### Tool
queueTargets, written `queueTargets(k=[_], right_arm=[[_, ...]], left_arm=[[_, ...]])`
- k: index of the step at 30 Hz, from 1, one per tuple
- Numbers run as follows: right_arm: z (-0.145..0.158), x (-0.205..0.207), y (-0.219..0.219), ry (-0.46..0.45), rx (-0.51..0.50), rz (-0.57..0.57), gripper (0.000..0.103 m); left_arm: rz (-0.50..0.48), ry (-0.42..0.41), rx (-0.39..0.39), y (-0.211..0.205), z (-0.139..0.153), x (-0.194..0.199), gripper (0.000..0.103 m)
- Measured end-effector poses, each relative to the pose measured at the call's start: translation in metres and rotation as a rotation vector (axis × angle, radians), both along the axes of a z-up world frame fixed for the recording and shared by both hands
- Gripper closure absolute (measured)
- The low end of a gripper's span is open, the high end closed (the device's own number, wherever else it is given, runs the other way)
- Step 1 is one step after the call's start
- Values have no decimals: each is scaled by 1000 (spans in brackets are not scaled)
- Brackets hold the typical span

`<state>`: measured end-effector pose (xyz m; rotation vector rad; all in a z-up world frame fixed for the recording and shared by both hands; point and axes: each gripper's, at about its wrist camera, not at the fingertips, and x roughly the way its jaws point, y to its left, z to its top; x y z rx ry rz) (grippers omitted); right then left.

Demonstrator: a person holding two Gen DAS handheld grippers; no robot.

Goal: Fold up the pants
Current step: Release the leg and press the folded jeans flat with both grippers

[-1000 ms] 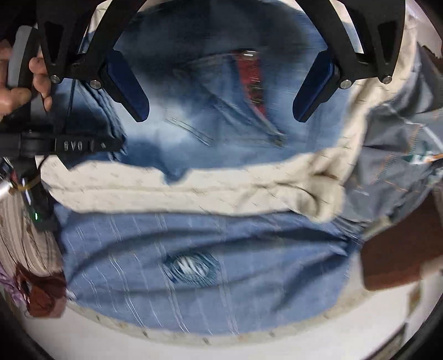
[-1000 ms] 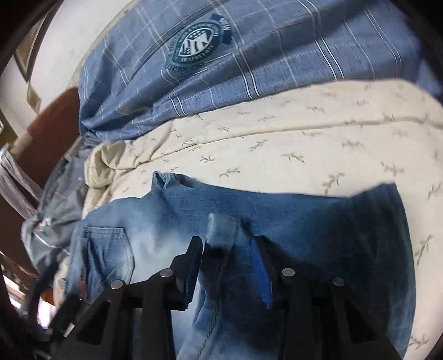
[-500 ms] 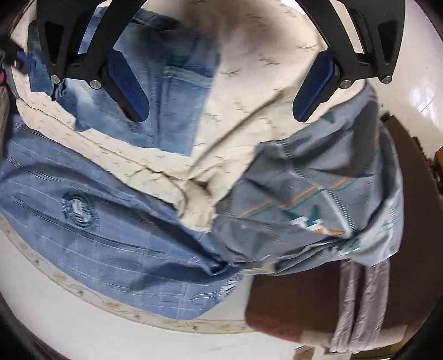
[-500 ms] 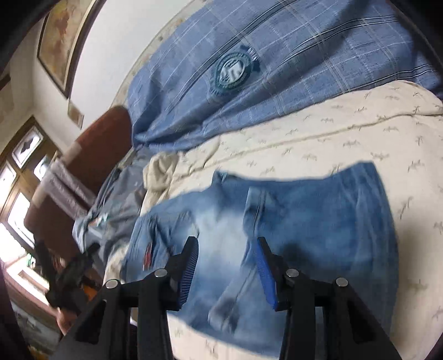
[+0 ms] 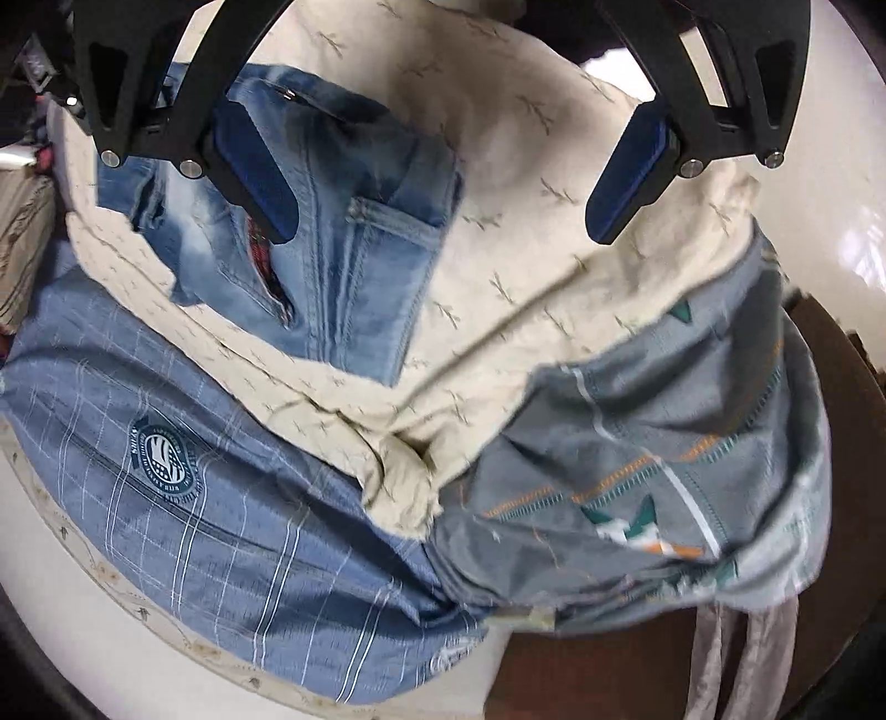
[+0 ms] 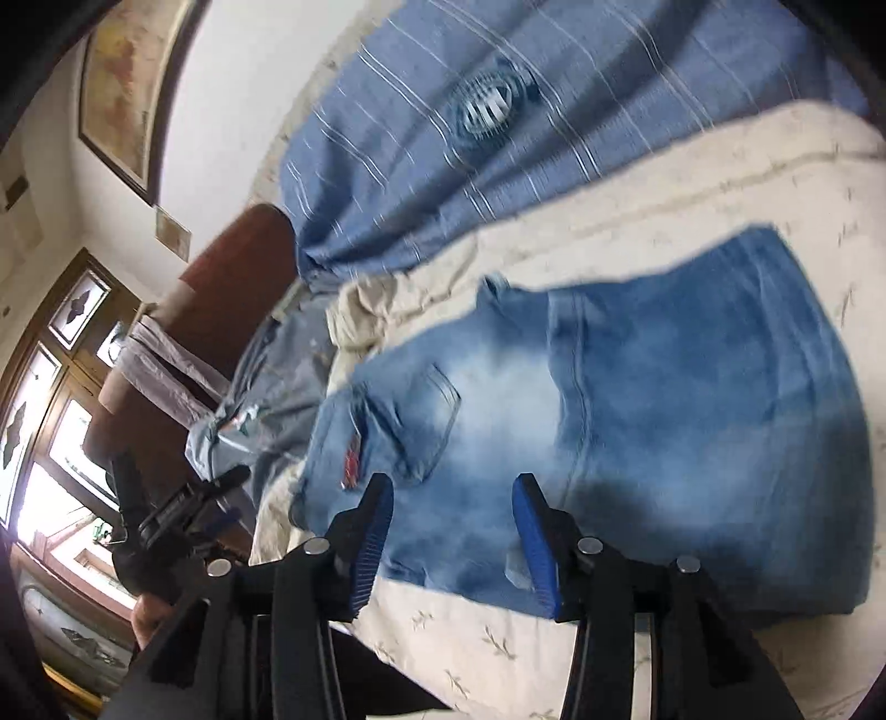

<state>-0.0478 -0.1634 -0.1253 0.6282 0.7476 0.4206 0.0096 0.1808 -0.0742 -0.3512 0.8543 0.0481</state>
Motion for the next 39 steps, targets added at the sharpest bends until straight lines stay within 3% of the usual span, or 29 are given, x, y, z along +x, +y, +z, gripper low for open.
queueTargets(k=[8,13,20,31,39], right_arm=[[11,1,15,-27,-81,30,55],[13,-1,7,-36,-75,17,55],[12,0,2,-25,-69,-3,55],[11,1,5,-22,-82,9,55],[11,2,10,-24,-97,31,55]], left_arm=[[-31,159,-164,3,-29,19,0],[-82,254,-322,-4,-57,24,0],[-99,232,-364,-20,-64,24,2],[-117,217,-376,-16,-74,27,21],[-82,240,-404,-18,-81,27,16]])
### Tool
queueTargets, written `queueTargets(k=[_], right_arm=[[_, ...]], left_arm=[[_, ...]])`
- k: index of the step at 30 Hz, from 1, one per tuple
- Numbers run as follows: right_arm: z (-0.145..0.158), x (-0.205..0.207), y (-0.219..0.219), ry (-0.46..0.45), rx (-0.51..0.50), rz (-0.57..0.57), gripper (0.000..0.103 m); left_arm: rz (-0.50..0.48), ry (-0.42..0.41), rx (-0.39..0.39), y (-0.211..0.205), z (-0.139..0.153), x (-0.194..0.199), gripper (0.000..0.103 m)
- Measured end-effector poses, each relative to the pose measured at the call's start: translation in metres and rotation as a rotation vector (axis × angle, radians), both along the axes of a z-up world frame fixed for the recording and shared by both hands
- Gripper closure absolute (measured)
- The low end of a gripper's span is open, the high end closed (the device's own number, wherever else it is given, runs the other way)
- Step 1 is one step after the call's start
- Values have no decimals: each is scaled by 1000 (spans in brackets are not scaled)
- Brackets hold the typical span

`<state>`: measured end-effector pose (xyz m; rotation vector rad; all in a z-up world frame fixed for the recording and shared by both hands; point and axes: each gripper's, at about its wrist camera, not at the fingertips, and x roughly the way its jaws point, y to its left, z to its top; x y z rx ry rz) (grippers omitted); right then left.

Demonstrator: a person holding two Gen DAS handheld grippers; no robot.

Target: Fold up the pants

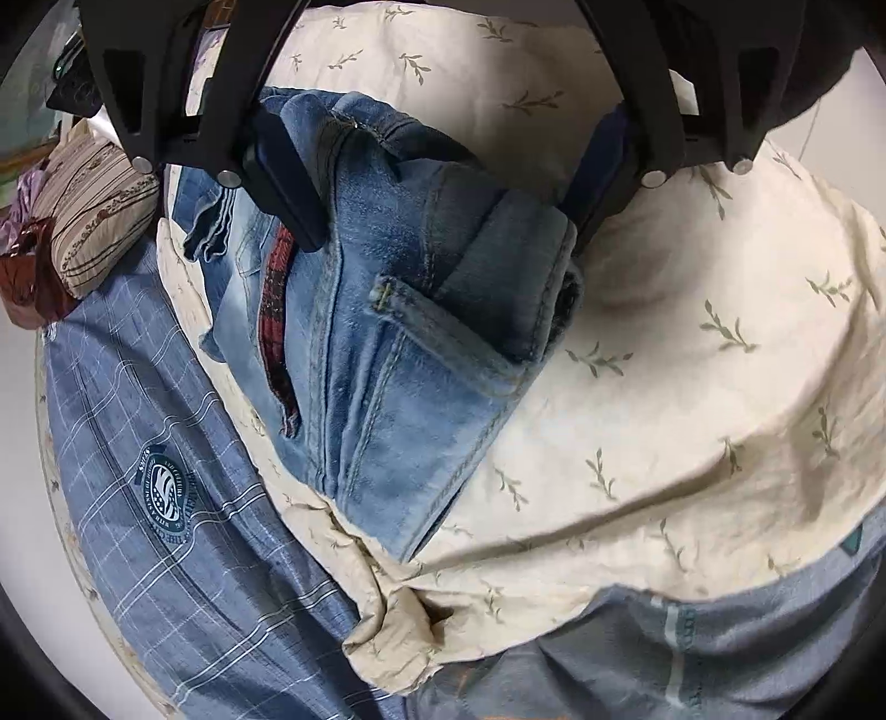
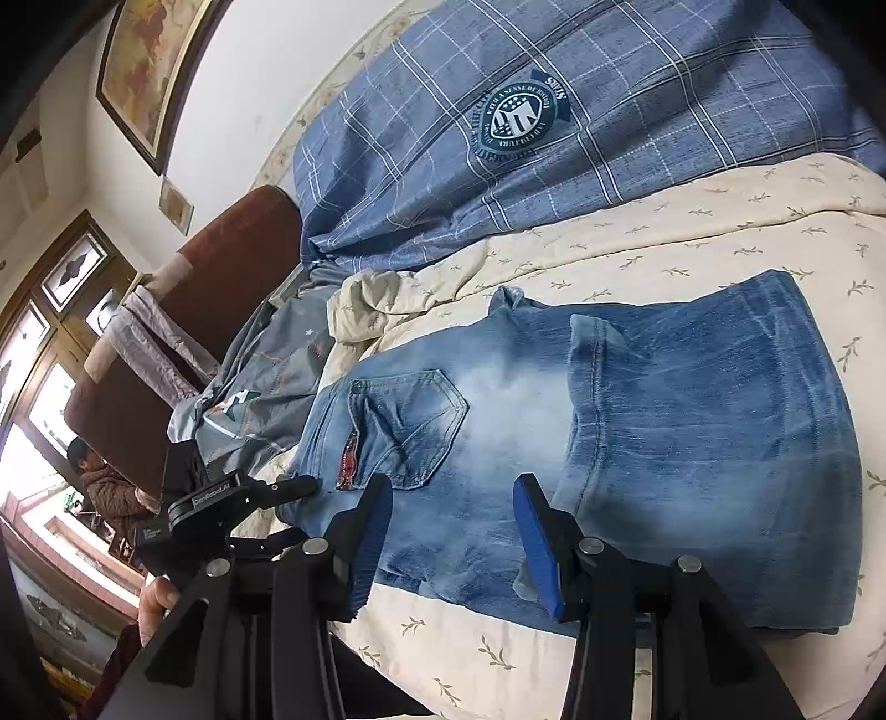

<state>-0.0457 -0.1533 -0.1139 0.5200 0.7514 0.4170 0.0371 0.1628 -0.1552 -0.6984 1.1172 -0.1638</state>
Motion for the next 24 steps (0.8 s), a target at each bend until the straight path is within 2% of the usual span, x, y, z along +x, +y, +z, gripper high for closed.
queueTargets(k=[8,12,14,16,17,18,20,22,24], right_arm=[[1,-1,0,-2,-1,-7,55],[1,-1,1,-4,-9,-4,55],[1,-1,1,-6,-11,-6,55],[1,-1,1,-10,-15,-12,55],[1,-1,1,-13,-16,-15,55],[2,-1,1,-16,-17,-19,55],[1,0,1,-16,-14,-26,55],[1,1,0,-11,-8,-34,55],[1,0,0,-13,-7,-38,55]], left_arm=[[-5,-15,10,-6,0,-1,15],[10,-27,6,-6,1,2,21],[22,-39,-5,-6,2,3,27],[13,-59,-26,-7,6,2,39],[1,-84,-45,-9,11,1,41],[-19,-120,-51,-13,18,-1,41],[-55,-164,22,-25,31,-3,41],[-56,-160,63,-30,32,0,35],[-33,-118,50,-24,18,4,30]])
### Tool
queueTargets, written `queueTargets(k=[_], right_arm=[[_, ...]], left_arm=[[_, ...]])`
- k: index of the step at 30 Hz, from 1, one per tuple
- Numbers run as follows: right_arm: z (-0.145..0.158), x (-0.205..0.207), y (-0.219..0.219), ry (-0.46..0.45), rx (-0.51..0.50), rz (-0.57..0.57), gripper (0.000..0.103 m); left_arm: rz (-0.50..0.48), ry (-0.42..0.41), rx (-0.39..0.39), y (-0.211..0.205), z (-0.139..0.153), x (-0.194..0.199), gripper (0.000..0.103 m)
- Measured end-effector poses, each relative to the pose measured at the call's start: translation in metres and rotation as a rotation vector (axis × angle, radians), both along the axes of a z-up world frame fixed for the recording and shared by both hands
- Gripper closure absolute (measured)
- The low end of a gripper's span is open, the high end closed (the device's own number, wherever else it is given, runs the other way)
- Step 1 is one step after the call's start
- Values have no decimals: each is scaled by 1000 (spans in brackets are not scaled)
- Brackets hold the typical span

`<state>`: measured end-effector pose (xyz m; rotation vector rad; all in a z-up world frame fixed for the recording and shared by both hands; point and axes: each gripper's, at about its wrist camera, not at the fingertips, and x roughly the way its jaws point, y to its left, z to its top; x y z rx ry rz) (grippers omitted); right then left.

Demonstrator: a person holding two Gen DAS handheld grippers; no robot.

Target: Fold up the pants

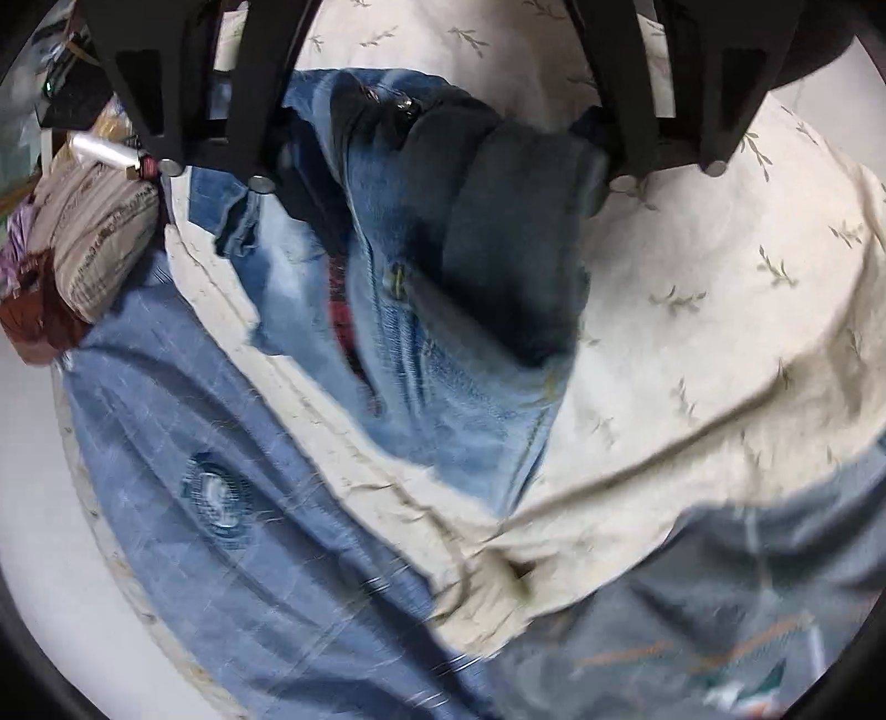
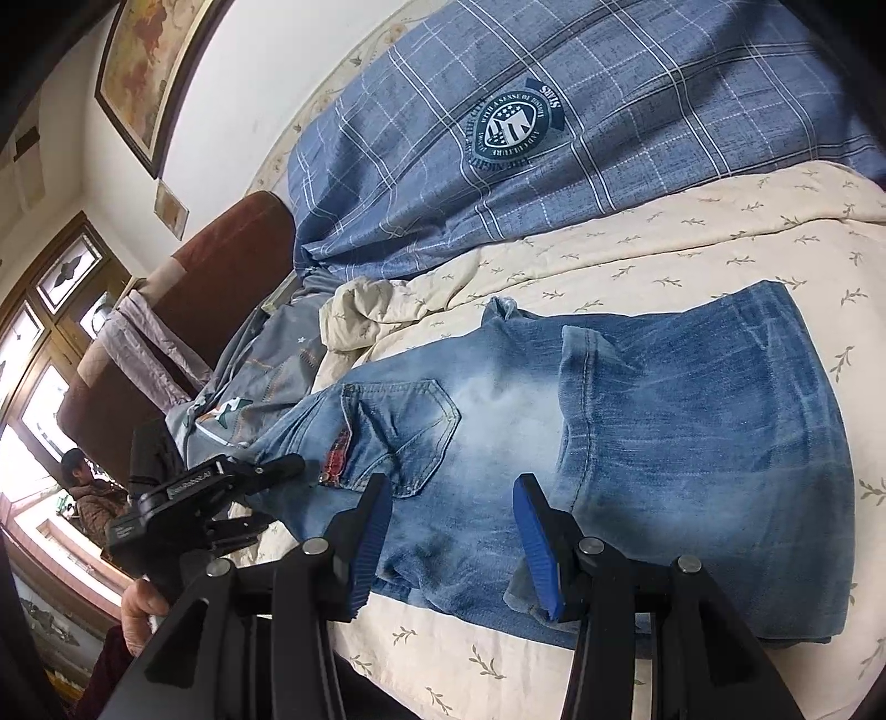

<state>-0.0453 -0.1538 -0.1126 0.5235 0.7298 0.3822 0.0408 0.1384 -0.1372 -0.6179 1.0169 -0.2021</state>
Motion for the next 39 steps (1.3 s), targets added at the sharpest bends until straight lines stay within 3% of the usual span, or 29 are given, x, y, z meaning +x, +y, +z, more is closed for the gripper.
queueTargets(k=[2,4,5,9,13,23,29,34,39], right_arm=[[1,-1,-1,-4,-4,-3,55],[1,-1,-4,-4,-5,-8,55],[1,-1,-6,-4,-2,-12,55],[1,-2,-16,-9,4,-39,55],[-1,-4,-32,5,17,-102,55],[-7,-21,-106,57,89,-320,55],[-15,-31,-143,93,189,-419,55],[-13,-42,-170,74,247,-499,55],[-14,-51,-192,67,315,-545,55]], left_arm=[[40,63,-38,7,-19,1,30],[70,49,-96,13,-24,-3,30],[71,37,-86,12,-21,-3,32],[49,19,-60,3,-9,1,60],[8,-49,29,-10,13,-2,71],[-169,-271,278,-78,79,-24,73],[-283,-352,360,-132,106,-37,73],[-403,-406,440,-187,112,-52,73],[-530,-430,542,-244,92,-69,70]])
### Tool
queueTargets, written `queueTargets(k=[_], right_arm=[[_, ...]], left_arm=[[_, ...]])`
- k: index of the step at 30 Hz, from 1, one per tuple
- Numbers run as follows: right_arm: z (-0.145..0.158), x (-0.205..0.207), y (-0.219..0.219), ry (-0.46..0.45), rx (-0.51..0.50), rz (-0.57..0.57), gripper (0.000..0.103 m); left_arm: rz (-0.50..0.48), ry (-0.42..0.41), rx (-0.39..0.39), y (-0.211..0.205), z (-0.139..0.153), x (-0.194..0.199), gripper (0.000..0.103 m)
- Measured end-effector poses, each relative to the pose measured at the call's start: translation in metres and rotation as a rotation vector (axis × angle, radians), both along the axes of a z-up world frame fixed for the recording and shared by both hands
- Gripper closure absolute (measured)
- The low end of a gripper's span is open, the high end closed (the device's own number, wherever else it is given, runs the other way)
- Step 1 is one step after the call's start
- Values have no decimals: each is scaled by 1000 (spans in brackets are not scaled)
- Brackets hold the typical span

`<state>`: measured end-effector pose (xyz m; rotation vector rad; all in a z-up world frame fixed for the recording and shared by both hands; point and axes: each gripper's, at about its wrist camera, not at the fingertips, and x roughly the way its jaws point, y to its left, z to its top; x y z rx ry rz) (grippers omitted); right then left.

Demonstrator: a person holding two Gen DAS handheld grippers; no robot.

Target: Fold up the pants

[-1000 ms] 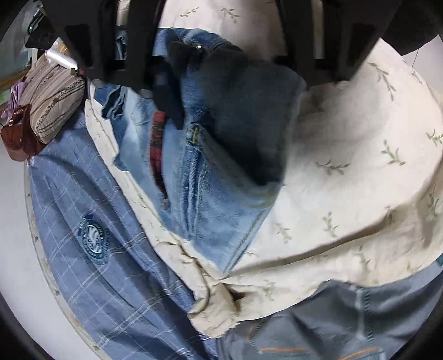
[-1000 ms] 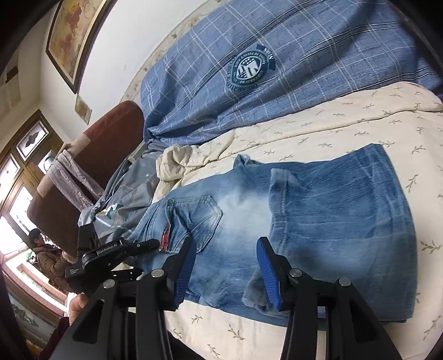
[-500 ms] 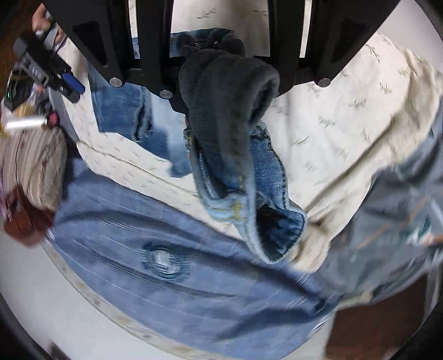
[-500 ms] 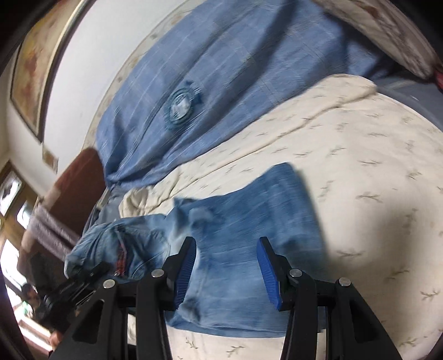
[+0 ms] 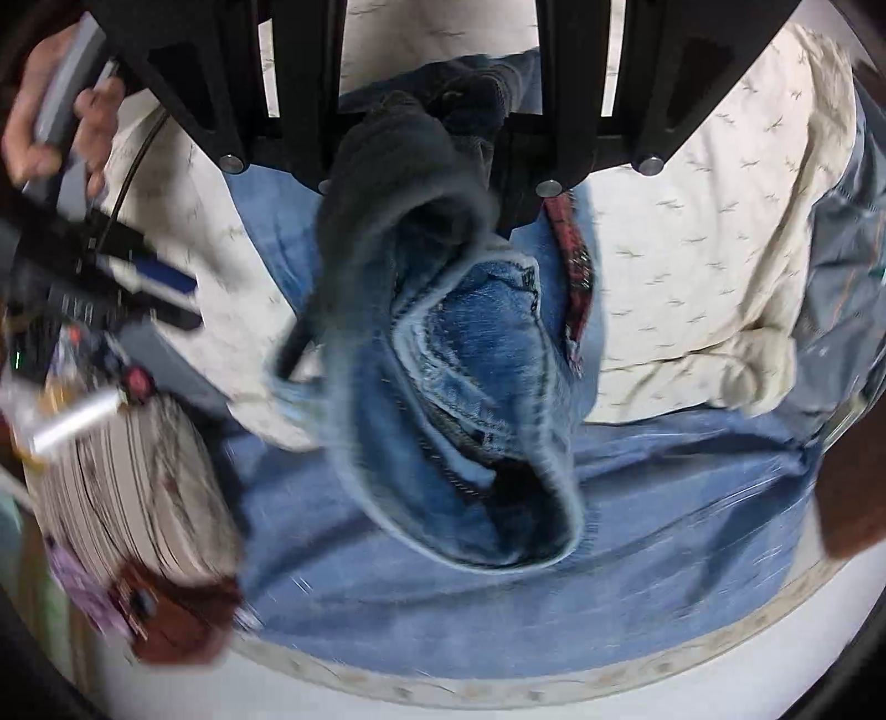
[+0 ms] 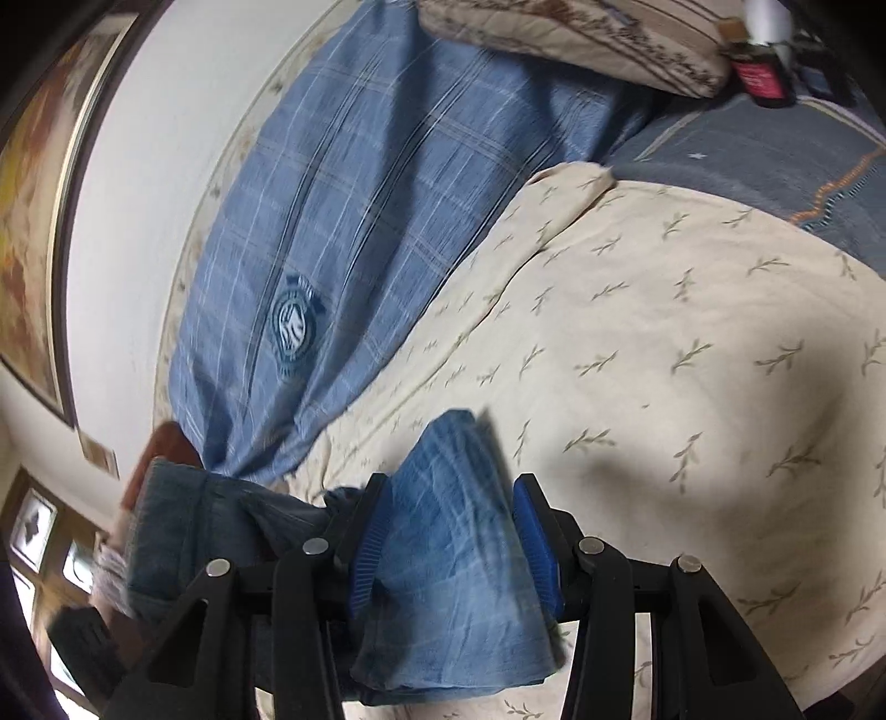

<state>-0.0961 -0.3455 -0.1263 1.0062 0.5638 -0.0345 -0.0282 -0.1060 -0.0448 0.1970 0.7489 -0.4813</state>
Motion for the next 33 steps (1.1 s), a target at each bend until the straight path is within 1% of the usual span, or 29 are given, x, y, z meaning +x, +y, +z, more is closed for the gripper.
queueTargets(k=[3,4,6,8,9,10,11,12,13,15,18,20,21,25,27,29,33], right_arm=[[1,-4,-8,-7,15,-18,55],[1,-5,-10,-8,19,-22,55],[0,-7,-12,-6,20,-32,55],[-1,-9,-16,-2,23,-40,55],[-1,-10,-18,-1,21,-49,55],[-1,-12,-20,-1,17,-54,55],[0,-13,-21,0,9,-62,55],[1,-14,-22,0,3,-68,55],[1,-15,-22,0,-1,-75,55],[0,-15,-23,2,2,-83,55],[1,-16,-22,0,-5,-83,55],[5,-15,-19,-12,-27,-76,55],[7,-14,-17,-20,-40,-70,55],[16,-12,-8,-61,-77,-41,55],[22,-9,0,-86,-99,-13,55],[29,-5,9,-109,-134,15,55],[36,6,26,-142,-164,68,55]], left_arm=[[-48,13,38,-22,-16,-7,65],[-65,23,51,-29,-22,-10,61],[-87,37,103,-43,-33,-12,58],[-109,27,161,-52,-42,-20,56],[-119,15,168,-52,-43,-24,54],[-125,15,159,-49,-42,-25,48],[-140,28,128,-45,-40,-25,43],[-155,43,98,-44,-38,-25,33],[-175,59,57,-41,-35,-24,28],[-205,62,16,-41,-30,-28,27],[-223,22,7,-44,-22,-38,27],[-208,-25,38,-44,-17,-42,27],[-185,-54,65,-41,-17,-42,27],[-126,-111,83,-25,-11,-35,25],[-87,-148,115,-21,-9,-29,25],[-63,-168,135,-15,-8,-22,25],[-28,-189,143,-1,-5,-14,25]])
